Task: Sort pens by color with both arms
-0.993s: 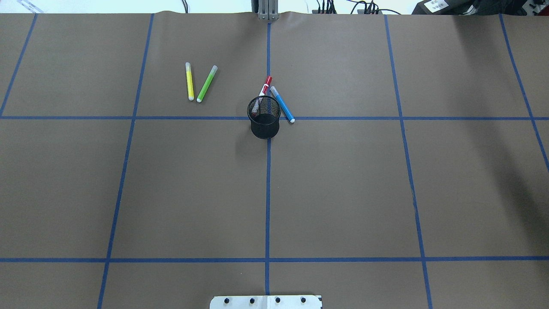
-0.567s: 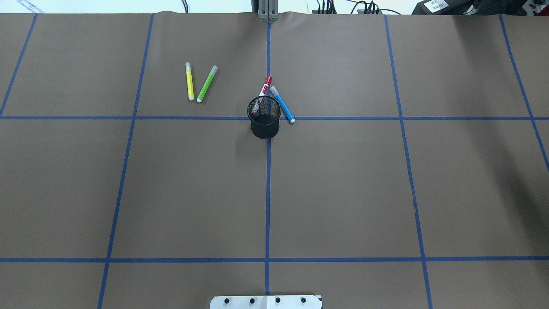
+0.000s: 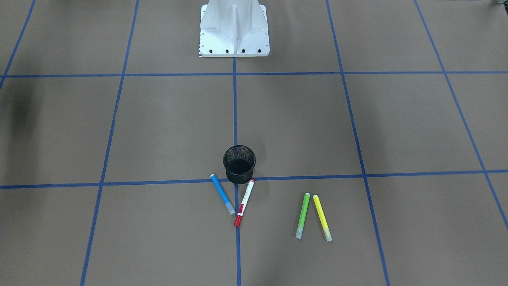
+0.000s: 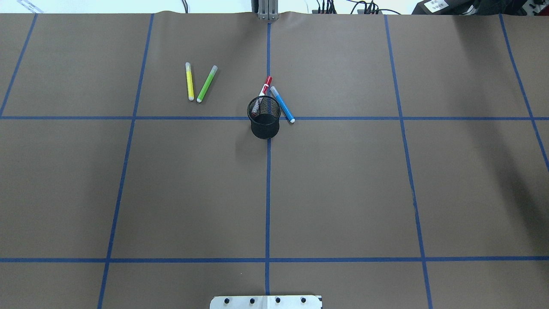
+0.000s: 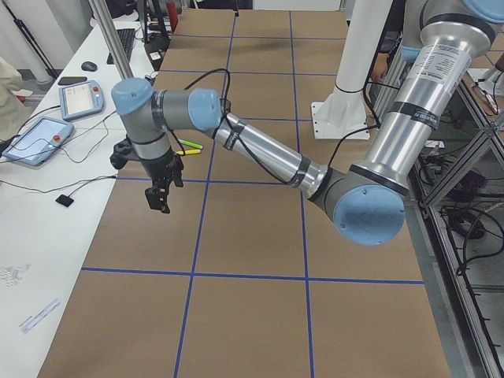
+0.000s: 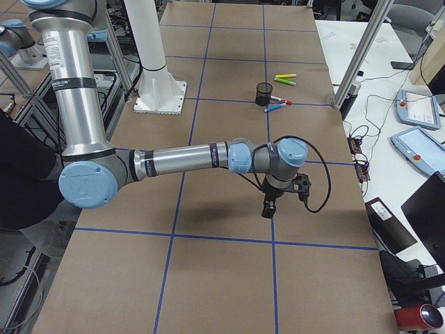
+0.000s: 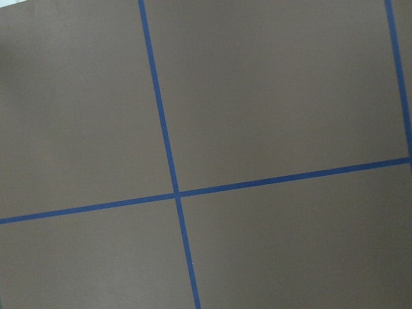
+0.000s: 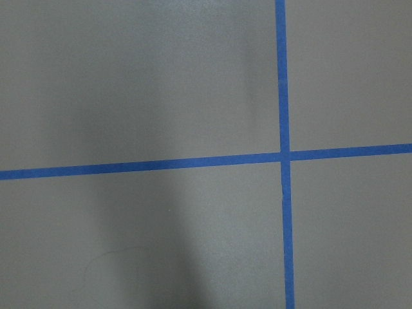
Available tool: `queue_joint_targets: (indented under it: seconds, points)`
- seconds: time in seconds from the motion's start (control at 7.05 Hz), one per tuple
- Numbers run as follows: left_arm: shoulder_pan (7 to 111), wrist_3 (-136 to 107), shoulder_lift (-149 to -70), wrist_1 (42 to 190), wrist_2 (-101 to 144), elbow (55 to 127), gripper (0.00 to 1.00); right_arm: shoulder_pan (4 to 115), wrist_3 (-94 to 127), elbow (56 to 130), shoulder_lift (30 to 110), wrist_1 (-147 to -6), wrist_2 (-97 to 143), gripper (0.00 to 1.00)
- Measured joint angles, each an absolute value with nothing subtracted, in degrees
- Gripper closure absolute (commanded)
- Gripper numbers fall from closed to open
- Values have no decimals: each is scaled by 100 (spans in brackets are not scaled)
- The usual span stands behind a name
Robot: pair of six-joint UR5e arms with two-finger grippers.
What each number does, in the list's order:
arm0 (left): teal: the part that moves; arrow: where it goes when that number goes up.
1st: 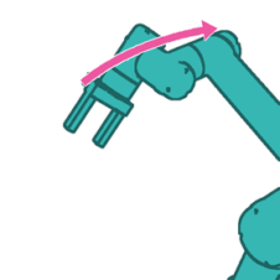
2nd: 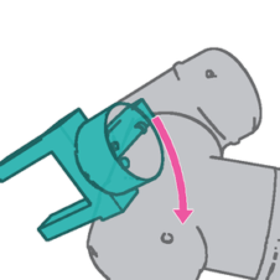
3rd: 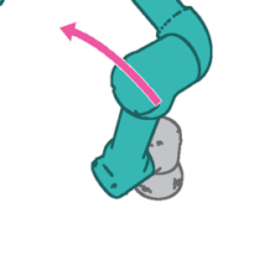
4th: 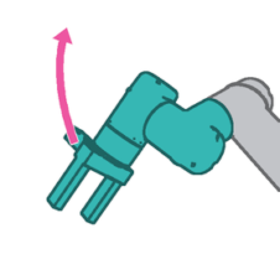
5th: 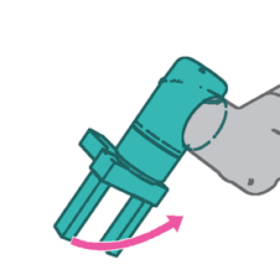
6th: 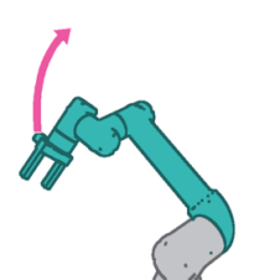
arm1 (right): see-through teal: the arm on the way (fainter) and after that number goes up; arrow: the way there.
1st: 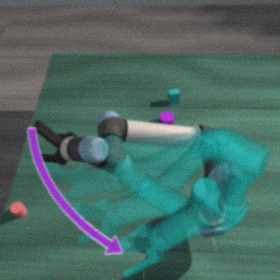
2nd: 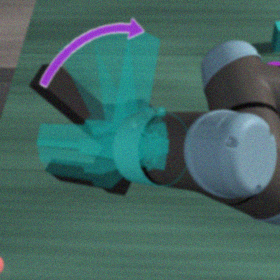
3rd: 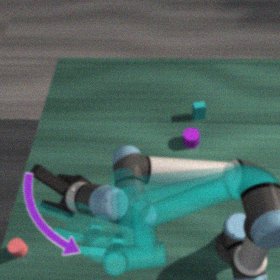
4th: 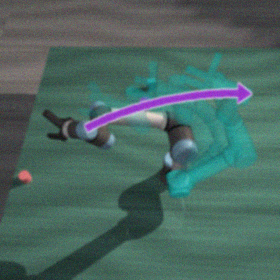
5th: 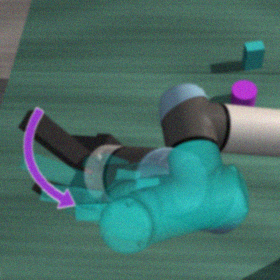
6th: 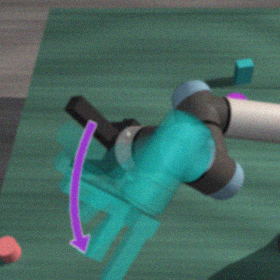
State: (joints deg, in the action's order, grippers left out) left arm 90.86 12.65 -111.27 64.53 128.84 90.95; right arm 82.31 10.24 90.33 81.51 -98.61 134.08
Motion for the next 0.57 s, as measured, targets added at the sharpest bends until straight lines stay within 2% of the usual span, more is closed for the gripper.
queue_joint_targets:
  seconds: [0.57]
  points:
    - [9099,1307,-10575,7851,12903,7821,1,8227,1020,8955,8191,-9861,13146,0]
